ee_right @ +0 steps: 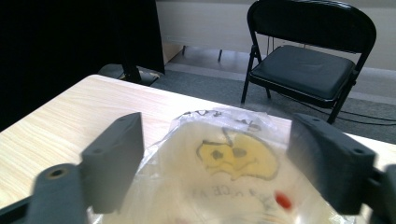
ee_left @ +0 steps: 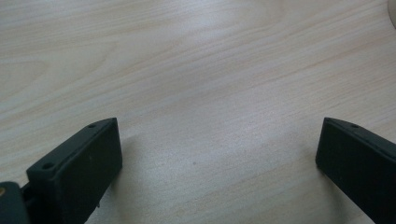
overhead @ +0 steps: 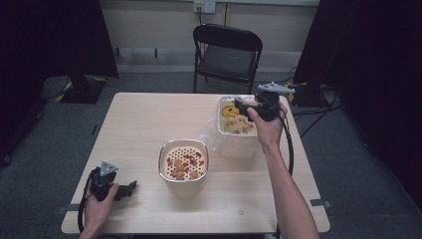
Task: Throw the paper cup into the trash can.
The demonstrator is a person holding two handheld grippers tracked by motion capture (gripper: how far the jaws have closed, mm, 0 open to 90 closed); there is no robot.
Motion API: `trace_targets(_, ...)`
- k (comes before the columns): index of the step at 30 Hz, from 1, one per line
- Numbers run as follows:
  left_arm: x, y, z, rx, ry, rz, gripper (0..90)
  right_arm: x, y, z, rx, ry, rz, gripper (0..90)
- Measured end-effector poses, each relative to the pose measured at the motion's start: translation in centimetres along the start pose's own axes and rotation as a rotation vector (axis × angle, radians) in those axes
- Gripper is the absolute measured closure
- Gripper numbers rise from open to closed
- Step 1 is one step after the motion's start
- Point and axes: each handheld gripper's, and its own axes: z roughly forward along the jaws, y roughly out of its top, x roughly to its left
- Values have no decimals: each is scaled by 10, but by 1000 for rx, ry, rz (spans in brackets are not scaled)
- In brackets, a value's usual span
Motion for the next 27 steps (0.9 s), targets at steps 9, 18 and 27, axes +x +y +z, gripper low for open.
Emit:
trace_targets(9, 0, 0, 0, 0, 0, 0, 0, 5, -2, -6, 8, 17, -27, 160)
trace_targets(18, 0, 0, 0, -1, -1, -1, 0, 11, -16, -27, 15, 20, -60, 160)
trace_targets(27, 0, 0, 0, 0, -1, 0, 0, 19, -34, -58, 24, 15, -115, 159)
